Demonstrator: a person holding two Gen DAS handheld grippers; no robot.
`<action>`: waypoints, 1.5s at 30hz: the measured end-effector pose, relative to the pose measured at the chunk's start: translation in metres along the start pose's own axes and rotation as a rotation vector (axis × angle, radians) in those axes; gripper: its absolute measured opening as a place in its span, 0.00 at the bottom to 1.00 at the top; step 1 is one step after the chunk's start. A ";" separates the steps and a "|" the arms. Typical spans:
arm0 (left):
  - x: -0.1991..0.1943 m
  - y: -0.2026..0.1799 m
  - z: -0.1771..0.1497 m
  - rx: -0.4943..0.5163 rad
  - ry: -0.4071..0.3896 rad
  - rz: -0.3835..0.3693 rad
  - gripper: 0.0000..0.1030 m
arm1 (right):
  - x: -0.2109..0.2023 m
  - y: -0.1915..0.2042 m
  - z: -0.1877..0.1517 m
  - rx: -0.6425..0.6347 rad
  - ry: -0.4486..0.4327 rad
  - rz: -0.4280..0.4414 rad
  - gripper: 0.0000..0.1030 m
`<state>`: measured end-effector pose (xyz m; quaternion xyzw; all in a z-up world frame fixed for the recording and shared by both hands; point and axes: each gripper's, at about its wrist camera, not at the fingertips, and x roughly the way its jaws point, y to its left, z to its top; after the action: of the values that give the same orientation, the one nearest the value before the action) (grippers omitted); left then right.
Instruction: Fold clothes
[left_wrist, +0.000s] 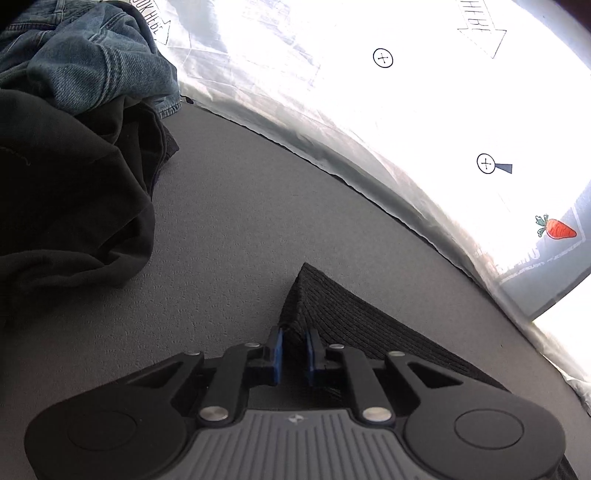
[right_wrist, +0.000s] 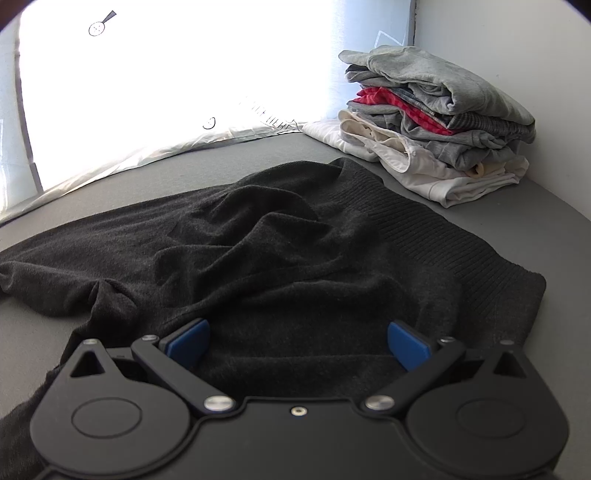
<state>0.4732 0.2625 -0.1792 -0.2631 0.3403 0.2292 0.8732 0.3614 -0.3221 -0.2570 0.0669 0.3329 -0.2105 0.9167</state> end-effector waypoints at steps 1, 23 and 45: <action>-0.010 -0.001 0.003 0.018 -0.020 0.001 0.13 | 0.000 0.000 0.000 0.001 -0.001 0.000 1.00; -0.023 0.036 -0.036 0.149 0.082 0.183 0.14 | 0.013 -0.013 0.068 -0.039 -0.011 0.040 0.64; -0.016 0.020 -0.032 0.169 0.117 0.262 0.15 | 0.187 -0.015 0.186 0.093 0.105 -0.021 0.03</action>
<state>0.4357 0.2542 -0.1938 -0.1549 0.4401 0.2956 0.8336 0.5923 -0.4489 -0.2333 0.1170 0.3710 -0.2315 0.8917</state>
